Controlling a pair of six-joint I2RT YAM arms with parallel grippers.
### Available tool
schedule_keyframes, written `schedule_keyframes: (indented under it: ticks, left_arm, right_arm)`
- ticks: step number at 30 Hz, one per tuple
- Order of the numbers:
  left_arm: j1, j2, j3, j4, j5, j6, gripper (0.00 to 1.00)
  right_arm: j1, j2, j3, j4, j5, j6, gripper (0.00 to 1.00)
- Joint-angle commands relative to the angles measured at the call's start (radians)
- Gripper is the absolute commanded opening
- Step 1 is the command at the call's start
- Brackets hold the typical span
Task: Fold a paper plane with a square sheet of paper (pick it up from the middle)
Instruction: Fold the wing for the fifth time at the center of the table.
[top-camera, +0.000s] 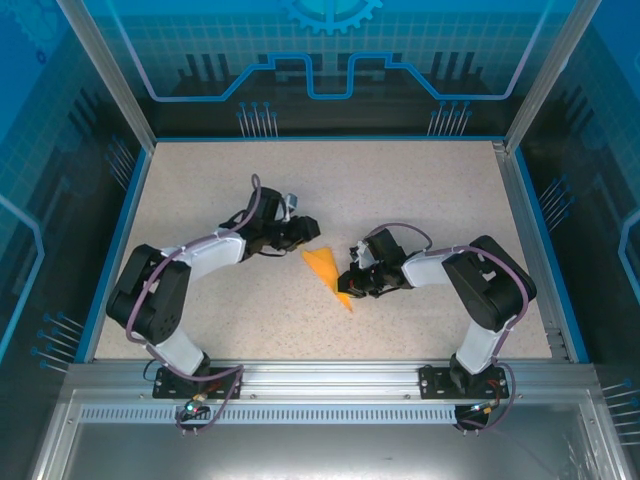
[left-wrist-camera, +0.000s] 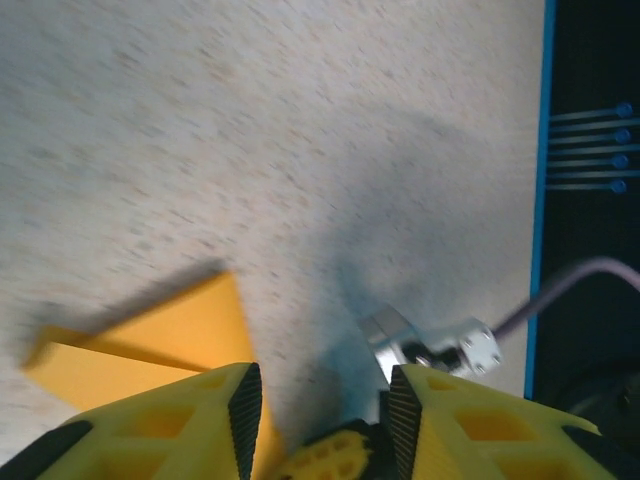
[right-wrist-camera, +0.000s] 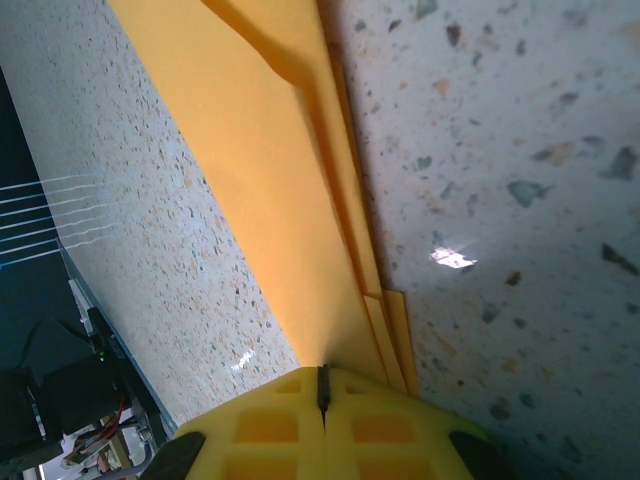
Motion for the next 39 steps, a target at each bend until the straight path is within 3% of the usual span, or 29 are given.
schedule_keyframes:
  ticks: [1, 9, 17, 21, 39]
  left_arm:
    - [-0.061, 0.013, -0.031, 0.013, 0.007, -0.033, 0.39]
    - [-0.104, 0.145, -0.051, 0.073, -0.003, -0.083, 0.33]
    - [-0.103, 0.211, -0.033, -0.021, -0.077, -0.081, 0.30]
    - [-0.104, 0.225, -0.030, -0.011, -0.050, -0.106, 0.30]
    - [-0.103, 0.237, -0.011, -0.037, -0.033, -0.115, 0.29]
  right_arm:
    - [0.005, 0.057, -0.046, -0.146, 0.096, 0.005, 0.00]
    - [0.005, 0.029, -0.049, -0.117, 0.089, 0.018, 0.00]
    - [0.015, -0.072, -0.021, -0.091, 0.057, 0.004, 0.00]
    - [0.045, -0.110, 0.039, -0.115, 0.050, -0.029, 0.00]
    - [0.082, 0.078, 0.171, -0.112, 0.125, -0.021, 0.00]
